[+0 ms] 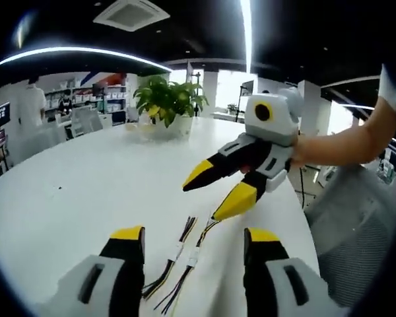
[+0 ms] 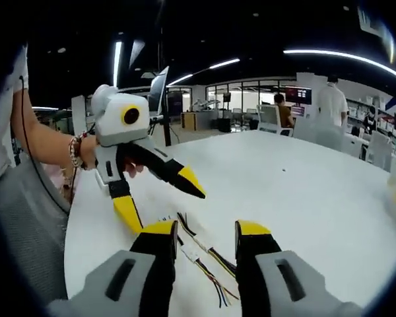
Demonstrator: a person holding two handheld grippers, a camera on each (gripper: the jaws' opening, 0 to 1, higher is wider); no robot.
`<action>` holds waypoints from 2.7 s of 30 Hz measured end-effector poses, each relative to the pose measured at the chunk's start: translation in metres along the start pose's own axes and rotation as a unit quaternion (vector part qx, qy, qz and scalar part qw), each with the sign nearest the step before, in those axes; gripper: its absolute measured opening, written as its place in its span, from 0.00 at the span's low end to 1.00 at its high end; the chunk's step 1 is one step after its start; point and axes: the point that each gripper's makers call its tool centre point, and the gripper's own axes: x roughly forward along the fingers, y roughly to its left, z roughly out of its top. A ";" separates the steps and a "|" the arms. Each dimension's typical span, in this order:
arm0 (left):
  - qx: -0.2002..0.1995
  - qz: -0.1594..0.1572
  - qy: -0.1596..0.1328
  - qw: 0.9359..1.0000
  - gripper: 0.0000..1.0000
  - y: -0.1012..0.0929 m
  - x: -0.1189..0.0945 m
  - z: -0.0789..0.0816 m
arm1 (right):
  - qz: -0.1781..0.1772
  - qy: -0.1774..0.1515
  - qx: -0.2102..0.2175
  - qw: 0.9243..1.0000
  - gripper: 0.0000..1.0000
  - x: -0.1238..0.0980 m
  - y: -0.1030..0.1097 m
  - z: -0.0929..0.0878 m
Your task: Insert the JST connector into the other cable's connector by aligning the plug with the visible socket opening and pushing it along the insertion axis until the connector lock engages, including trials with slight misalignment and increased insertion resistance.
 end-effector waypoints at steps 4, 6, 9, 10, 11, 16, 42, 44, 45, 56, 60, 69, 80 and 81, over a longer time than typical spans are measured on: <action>0.013 0.001 -0.016 1.000 0.64 -0.004 -0.019 0.021 | -0.012 -0.004 0.000 1.000 0.34 -0.019 0.002 0.014; 0.023 0.011 -0.028 0.999 0.66 -0.005 -0.031 0.033 | -0.019 -0.010 -0.002 1.000 0.33 -0.030 0.003 0.023; 0.032 0.024 -0.026 0.999 0.66 -0.007 -0.050 0.040 | -0.033 -0.012 0.004 0.999 0.36 -0.047 0.004 0.033; 0.031 0.027 -0.028 0.999 0.67 -0.008 -0.056 0.041 | -0.038 -0.020 0.007 0.999 0.38 -0.054 0.006 0.039; 0.027 0.031 -0.030 0.999 0.69 -0.009 -0.061 0.042 | -0.038 -0.025 0.008 0.999 0.41 -0.059 0.008 0.043; -0.001 0.070 -0.028 0.997 0.83 -0.010 -0.095 0.039 | -0.056 -0.035 -0.016 0.998 0.42 -0.083 0.021 0.055; -0.123 0.261 -0.039 0.957 0.98 -0.023 -0.240 -0.037 | -0.173 -0.047 0.056 0.982 0.50 -0.168 0.052 0.004; -0.134 0.261 -0.025 0.956 0.99 -0.030 -0.242 -0.052 | -0.173 -0.034 0.067 0.982 0.51 -0.170 0.055 -0.007; -0.141 0.261 -0.020 0.955 0.99 -0.034 -0.244 -0.060 | -0.173 -0.024 0.075 0.982 0.52 -0.172 0.057 -0.015; -0.189 0.219 0.029 0.957 0.99 -0.071 -0.227 -0.105 | -0.139 0.041 0.088 0.985 0.56 -0.157 0.085 -0.055; -0.208 0.200 0.043 0.957 0.99 -0.081 -0.217 -0.114 | -0.135 0.064 0.089 0.985 0.56 -0.157 0.088 -0.066; -0.212 0.174 0.053 0.960 0.99 -0.096 -0.198 -0.119 | -0.134 0.076 0.105 0.982 0.56 -0.160 0.090 -0.077; -0.212 0.170 0.056 0.961 0.98 -0.100 -0.193 -0.121 | -0.129 0.080 0.118 0.981 0.56 -0.160 0.089 -0.081; -0.210 0.173 0.054 0.961 0.98 -0.100 -0.194 -0.121 | -0.129 0.081 0.119 0.981 0.56 -0.160 0.089 -0.081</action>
